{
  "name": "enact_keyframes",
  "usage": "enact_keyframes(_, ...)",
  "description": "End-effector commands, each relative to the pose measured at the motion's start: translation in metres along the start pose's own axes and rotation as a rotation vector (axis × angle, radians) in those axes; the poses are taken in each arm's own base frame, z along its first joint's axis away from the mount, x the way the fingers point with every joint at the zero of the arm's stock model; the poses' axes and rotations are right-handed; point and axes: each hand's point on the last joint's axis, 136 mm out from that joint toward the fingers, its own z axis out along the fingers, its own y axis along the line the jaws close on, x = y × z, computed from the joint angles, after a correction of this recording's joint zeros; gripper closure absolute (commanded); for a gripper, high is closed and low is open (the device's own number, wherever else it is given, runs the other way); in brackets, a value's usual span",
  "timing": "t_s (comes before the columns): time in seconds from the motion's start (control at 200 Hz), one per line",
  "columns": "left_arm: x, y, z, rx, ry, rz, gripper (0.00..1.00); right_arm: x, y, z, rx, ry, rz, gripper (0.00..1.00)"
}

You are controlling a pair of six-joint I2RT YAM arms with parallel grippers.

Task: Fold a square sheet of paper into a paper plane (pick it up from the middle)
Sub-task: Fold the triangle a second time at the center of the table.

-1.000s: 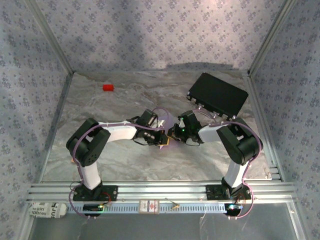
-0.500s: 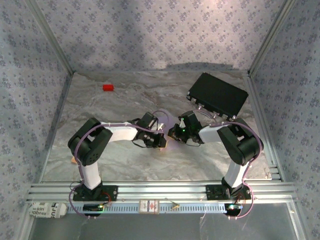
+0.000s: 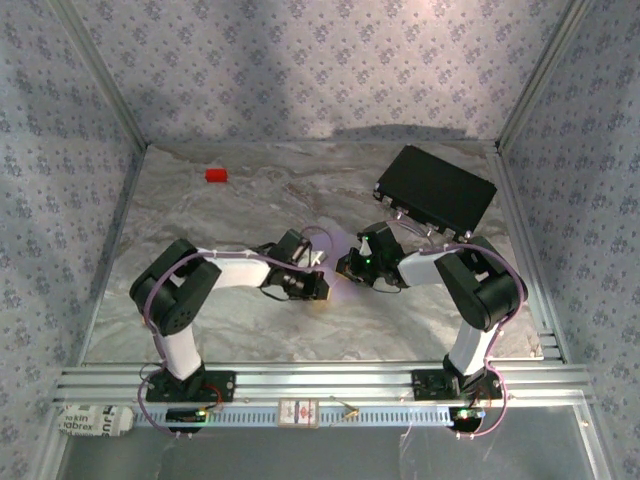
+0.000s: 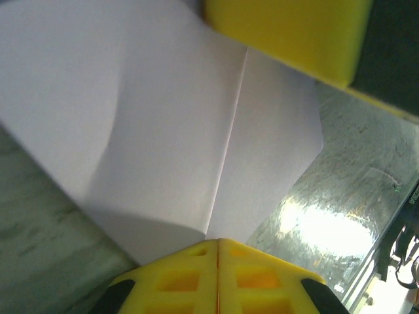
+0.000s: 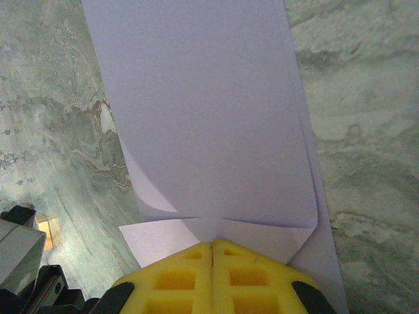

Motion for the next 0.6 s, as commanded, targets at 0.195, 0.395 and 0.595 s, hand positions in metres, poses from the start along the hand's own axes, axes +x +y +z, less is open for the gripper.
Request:
enact_keyframes(0.195, 0.036, 0.012, -0.007, -0.033, 0.056, -0.034, 0.96, 0.014, -0.042, -0.002, 0.134, 0.025, 0.074, 1.0)
enact_keyframes(0.395, 0.009, -0.029, -0.034, 0.08, -0.083, 0.044, 0.99, 0.013, -0.038, -0.003, 0.127, 0.023, 0.073, 1.0)
enact_keyframes(0.595, -0.021, -0.039, -0.03, 0.112, -0.137, 0.03, 0.98, 0.012, -0.038, -0.002, 0.125, 0.022, 0.073, 1.0)
